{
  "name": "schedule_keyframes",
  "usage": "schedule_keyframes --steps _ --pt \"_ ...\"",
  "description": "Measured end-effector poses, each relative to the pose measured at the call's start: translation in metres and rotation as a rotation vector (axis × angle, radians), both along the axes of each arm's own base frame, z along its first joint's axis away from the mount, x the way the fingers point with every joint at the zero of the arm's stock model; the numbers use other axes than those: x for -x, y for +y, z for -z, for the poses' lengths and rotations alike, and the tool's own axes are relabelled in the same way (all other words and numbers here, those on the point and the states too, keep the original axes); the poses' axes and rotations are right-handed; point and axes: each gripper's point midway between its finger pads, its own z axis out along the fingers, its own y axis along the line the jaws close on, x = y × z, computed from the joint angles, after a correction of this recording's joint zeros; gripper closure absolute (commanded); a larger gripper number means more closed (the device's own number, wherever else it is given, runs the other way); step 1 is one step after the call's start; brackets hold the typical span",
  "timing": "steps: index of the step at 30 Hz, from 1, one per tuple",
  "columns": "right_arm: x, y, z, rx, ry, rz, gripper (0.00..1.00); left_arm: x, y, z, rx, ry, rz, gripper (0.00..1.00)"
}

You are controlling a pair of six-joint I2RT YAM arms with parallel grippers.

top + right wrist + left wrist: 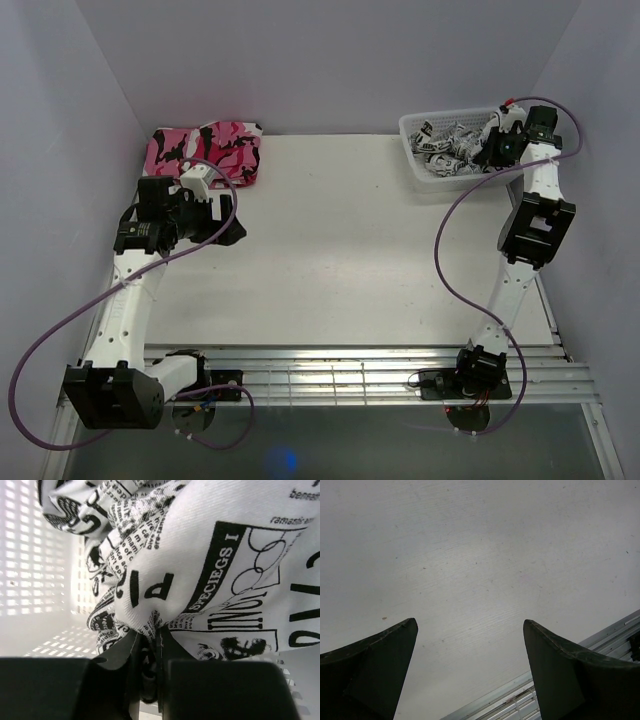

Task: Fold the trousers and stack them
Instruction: Grab the trousers from the pile, then move the trousers to the center of the board

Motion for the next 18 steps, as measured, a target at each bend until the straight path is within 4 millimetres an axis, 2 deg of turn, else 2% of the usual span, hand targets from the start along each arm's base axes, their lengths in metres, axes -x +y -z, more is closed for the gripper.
schedule_keyframes --steps 4,6,8,10,13,16,18 --pt "0.004 -0.001 -0.024 -0.098 -0.048 0.031 0.92 -0.003 0.002 0.001 -0.006 -0.004 -0.009 0.02" --pt "0.010 -0.006 -0.053 -0.166 -0.100 0.066 0.92 -0.006 0.002 0.002 -0.010 -0.005 -0.013 0.02" --pt "0.017 -0.011 -0.095 -0.223 -0.174 0.097 0.92 -0.008 0.004 0.004 -0.016 0.002 -0.019 0.02" --pt "0.024 -0.011 -0.146 -0.262 -0.269 0.108 0.92 -0.010 0.005 0.007 -0.020 0.008 -0.024 0.02" --pt "0.041 -0.004 -0.244 -0.314 -0.468 0.100 0.92 -0.015 0.007 0.009 -0.026 0.015 -0.045 0.02" --pt "0.070 0.017 -0.341 -0.368 -0.668 0.056 0.92 -0.018 0.009 0.007 -0.025 0.010 -0.067 0.02" --pt "0.096 0.034 -0.398 -0.402 -0.789 0.016 0.92 -0.021 0.011 0.004 -0.026 -0.001 -0.083 0.02"
